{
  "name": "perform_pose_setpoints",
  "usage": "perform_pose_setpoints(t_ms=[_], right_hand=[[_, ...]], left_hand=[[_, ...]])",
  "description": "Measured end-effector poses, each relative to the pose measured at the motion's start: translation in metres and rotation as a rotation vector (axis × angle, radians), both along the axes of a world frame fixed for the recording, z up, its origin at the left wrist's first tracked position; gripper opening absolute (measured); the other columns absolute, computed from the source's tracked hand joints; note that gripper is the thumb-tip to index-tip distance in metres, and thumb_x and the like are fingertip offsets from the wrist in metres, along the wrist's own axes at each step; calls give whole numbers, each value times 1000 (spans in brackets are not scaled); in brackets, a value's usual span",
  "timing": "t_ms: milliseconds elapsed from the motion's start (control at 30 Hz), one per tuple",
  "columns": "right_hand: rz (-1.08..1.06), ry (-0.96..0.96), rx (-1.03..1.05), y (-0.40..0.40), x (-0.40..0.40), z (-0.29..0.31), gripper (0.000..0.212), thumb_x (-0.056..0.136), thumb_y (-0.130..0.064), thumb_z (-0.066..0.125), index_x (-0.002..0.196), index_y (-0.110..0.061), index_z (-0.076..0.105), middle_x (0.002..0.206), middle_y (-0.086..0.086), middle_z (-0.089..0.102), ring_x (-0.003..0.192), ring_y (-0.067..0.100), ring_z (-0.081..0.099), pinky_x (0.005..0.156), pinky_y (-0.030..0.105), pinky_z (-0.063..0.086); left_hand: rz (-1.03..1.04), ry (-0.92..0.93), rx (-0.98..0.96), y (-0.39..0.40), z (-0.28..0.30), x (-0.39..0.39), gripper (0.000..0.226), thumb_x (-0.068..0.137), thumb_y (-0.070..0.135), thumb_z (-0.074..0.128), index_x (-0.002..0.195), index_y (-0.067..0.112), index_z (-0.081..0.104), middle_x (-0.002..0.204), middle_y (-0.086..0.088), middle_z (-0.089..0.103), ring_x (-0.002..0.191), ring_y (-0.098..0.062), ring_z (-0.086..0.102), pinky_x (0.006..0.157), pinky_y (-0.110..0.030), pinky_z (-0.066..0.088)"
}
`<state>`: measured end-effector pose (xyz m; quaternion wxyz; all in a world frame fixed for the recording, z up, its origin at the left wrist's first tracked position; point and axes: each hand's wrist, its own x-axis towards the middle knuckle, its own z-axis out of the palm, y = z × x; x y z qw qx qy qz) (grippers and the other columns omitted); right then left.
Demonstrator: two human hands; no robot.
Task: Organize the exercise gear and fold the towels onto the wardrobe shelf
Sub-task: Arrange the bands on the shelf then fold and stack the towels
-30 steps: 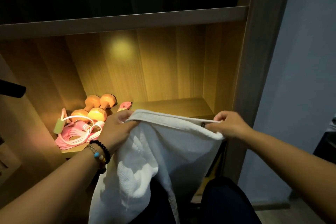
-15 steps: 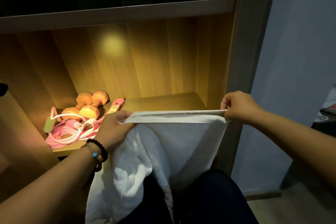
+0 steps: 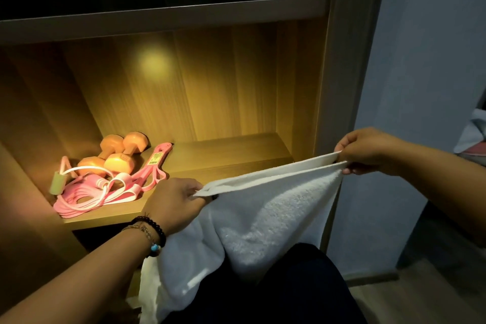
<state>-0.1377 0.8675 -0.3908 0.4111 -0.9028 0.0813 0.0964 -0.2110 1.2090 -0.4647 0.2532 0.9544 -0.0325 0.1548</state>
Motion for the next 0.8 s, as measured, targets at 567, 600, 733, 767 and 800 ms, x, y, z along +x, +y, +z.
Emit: perform_pose_setpoints(t_ms=[567, 600, 733, 767, 800], right_hand=[[704, -518, -163, 70, -46, -62, 23, 82, -11, 57, 88, -34, 53, 105, -18, 51, 105, 0, 50, 90, 21, 42], [740, -510, -99, 82, -50, -68, 18, 84, -19, 59, 93, -34, 54, 111, -17, 50, 110, -1, 48, 95, 21, 40], [743, -519, -43, 125, -59, -94, 26, 83, -40, 66, 105, -32, 53, 120, -16, 44, 114, 4, 47, 96, 29, 44], [718, -519, -48, 133, -61, -100, 29, 82, -42, 67, 105, -31, 53, 120, -16, 43, 111, 4, 48, 95, 31, 46], [694, -514, -49, 139, -62, -105, 32, 80, -45, 67, 105, -31, 53, 118, -17, 43, 109, 4, 49, 93, 32, 47]], left_hand=[[2, -19, -276, 0, -9, -8, 23, 85, 32, 69, 65, 24, 77, 60, 4, 70, 60, -13, 64, 58, -31, 49], [0, -12, -280, -1, -9, -8, 23, 85, 32, 69, 65, 24, 77, 60, 6, 70, 60, -12, 63, 58, -29, 49], [-1, -17, -278, 1, -11, -8, 24, 85, 28, 70, 62, 22, 75, 59, 6, 69, 55, -4, 58, 53, -19, 42], [5, -20, -272, 2, -11, -9, 25, 85, 28, 70, 61, 22, 75, 58, 4, 68, 53, -4, 55, 52, -19, 40], [13, -22, -271, 4, -11, -10, 26, 84, 28, 70, 60, 20, 75, 58, 0, 67, 51, -4, 51, 52, -20, 39]])
